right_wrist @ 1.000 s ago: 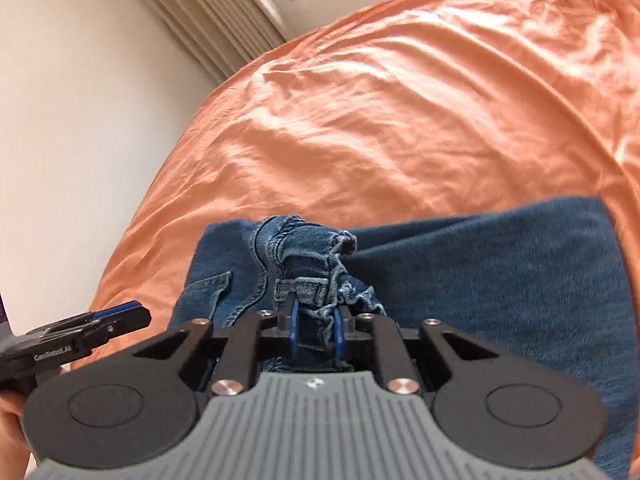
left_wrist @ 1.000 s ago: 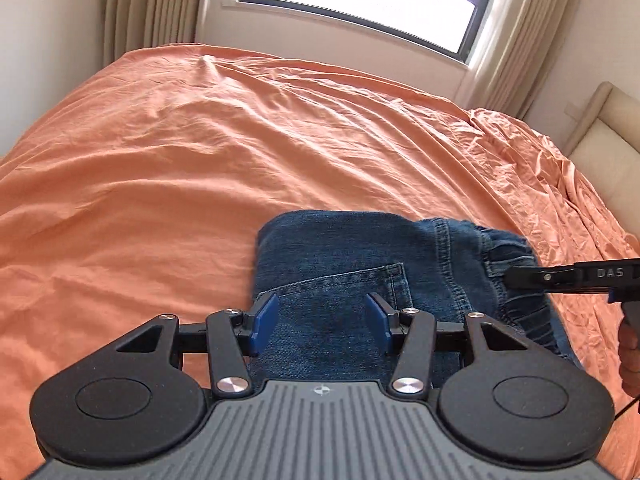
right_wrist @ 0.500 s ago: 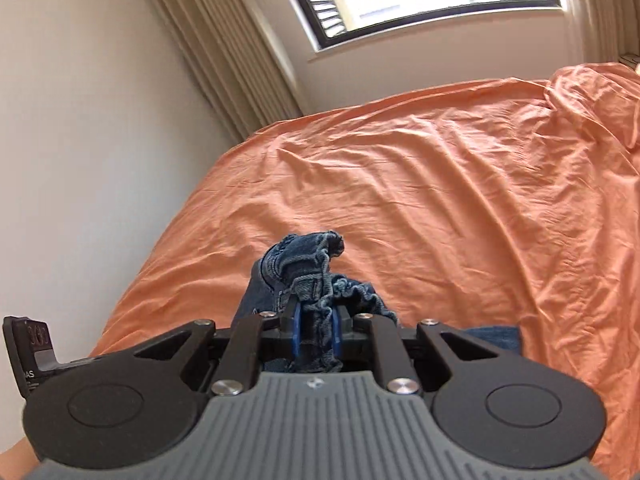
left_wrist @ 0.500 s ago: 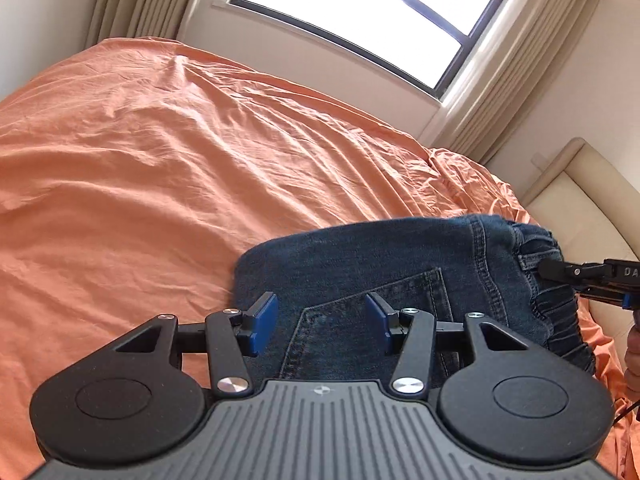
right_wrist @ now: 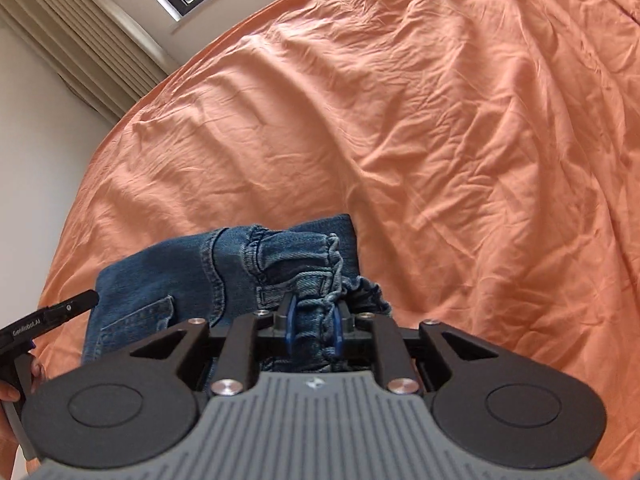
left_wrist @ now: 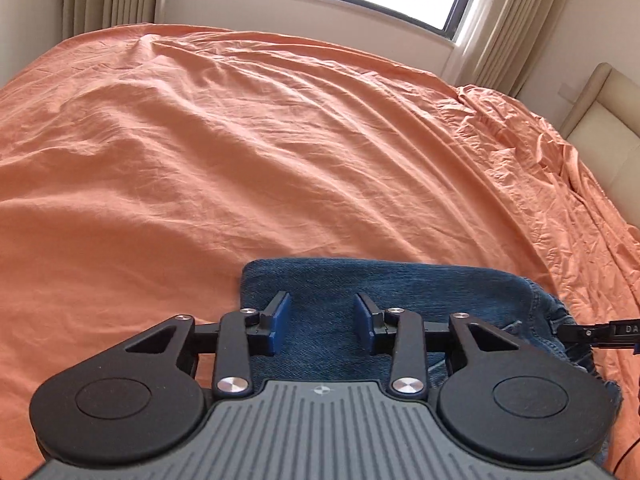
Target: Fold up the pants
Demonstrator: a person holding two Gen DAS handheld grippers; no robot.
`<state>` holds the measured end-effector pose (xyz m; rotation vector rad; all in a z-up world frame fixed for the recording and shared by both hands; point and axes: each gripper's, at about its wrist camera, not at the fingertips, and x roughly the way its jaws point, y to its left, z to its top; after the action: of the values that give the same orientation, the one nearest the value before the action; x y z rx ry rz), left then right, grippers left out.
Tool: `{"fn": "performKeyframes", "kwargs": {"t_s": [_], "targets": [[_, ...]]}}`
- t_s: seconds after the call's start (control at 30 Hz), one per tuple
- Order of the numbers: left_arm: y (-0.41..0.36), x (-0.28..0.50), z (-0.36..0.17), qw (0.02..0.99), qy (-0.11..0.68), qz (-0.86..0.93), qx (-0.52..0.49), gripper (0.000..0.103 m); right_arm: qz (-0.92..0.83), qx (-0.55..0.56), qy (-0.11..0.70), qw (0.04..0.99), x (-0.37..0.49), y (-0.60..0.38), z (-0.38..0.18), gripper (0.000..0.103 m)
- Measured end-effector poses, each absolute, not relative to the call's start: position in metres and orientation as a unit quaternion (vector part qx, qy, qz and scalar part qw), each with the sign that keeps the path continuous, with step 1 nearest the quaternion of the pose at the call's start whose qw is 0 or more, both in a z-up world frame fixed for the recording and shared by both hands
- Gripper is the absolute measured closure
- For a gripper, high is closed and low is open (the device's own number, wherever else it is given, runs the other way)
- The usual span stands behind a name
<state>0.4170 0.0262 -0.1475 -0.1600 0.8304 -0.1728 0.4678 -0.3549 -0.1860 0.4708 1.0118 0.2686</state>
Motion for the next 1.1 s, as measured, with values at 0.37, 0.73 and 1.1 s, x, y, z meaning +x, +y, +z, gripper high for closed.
{"fn": "performKeyframes", "kwargs": {"t_s": [0.37,0.73,1.1], "targets": [[0.014,0.400,-0.137,0.907,0.416,-0.059,0.007,0.080,0.119,0.130,0.427,0.887,0.439,-0.335,-0.159,0.074],[0.011,0.281,-0.103,0.904,0.413,-0.109,0.034,0.067,0.097,0.095,0.325,0.936,0.311,-0.309,-0.133,0.073],[-0.024,0.196,-0.124,0.876,0.433,-0.130,0.170,0.049,0.102,0.107,0.360,0.921,0.313,-0.304,-0.176,0.072]]}}
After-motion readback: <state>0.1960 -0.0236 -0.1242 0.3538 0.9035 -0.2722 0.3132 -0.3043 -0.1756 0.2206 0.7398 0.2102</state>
